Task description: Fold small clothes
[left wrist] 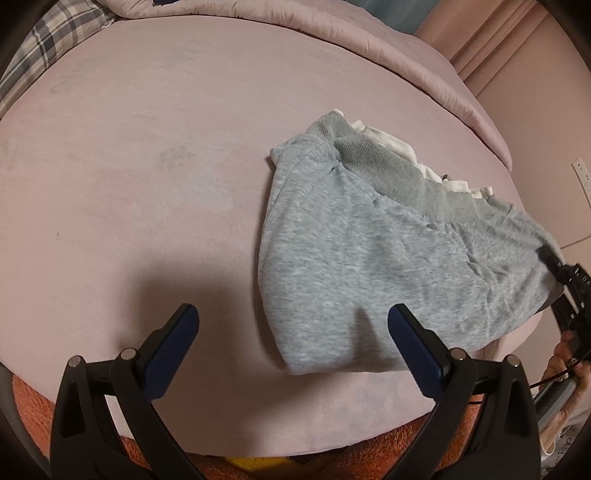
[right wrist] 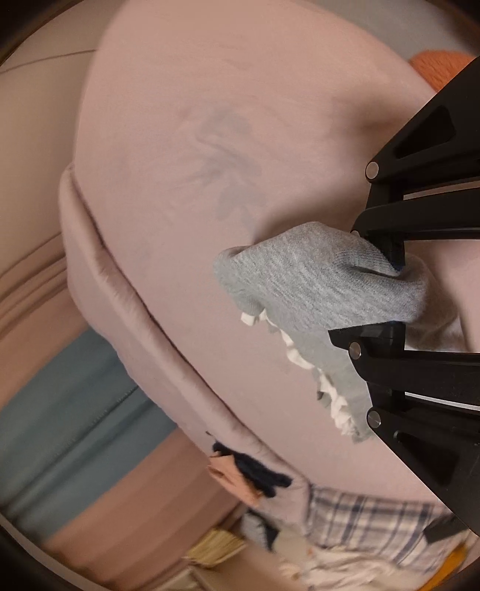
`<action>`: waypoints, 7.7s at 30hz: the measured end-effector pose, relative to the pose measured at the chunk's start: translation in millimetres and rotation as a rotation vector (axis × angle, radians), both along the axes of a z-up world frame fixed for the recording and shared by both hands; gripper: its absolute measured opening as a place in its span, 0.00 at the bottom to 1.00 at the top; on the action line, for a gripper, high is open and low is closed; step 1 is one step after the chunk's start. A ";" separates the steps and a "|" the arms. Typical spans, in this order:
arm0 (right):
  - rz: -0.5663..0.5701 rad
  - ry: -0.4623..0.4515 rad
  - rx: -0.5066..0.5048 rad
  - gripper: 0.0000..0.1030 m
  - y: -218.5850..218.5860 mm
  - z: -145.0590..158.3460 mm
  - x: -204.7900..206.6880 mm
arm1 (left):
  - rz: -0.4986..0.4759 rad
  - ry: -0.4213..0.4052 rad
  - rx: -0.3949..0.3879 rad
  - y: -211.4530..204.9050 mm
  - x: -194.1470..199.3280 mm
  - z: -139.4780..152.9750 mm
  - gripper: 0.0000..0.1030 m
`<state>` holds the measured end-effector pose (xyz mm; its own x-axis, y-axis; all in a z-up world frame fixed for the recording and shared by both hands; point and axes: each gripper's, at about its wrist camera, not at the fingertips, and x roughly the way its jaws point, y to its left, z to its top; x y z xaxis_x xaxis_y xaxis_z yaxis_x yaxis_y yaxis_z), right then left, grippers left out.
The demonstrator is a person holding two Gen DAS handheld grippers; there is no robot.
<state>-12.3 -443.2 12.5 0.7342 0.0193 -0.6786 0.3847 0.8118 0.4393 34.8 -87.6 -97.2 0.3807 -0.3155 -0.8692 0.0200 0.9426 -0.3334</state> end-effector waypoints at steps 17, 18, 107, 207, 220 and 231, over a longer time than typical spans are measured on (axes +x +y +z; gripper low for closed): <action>0.328 -0.088 -0.250 0.17 92.8 42.4 39.7 | 0.113 -0.012 -0.012 37.4 -18.0 6.5 0.99; 0.352 -0.090 -0.256 0.17 99.9 43.1 41.3 | 0.120 -0.012 -0.015 39.8 -18.9 7.0 0.99; 0.533 0.082 -0.136 0.85 131.3 -15.0 43.0 | 0.132 -0.056 -0.058 57.6 -30.6 24.4 0.99; 0.462 -0.037 -0.202 0.91 121.4 43.2 42.9 | 0.079 -0.348 -0.064 8.2 -17.2 123.5 1.00; 0.395 -0.037 -0.273 0.91 125.2 42.1 24.2 | 0.065 -0.324 -0.018 6.3 -30.3 117.3 1.00; 0.394 -0.030 -0.310 0.91 128.2 44.8 13.1 | 0.049 -0.311 -0.011 4.3 -34.7 113.5 1.00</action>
<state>0.9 -315.0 57.3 0.7312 0.0999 -0.6748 0.0130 0.9870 0.1603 0.1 -83.3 16.3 0.6426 -0.2989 -0.7055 0.0768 0.9413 -0.3288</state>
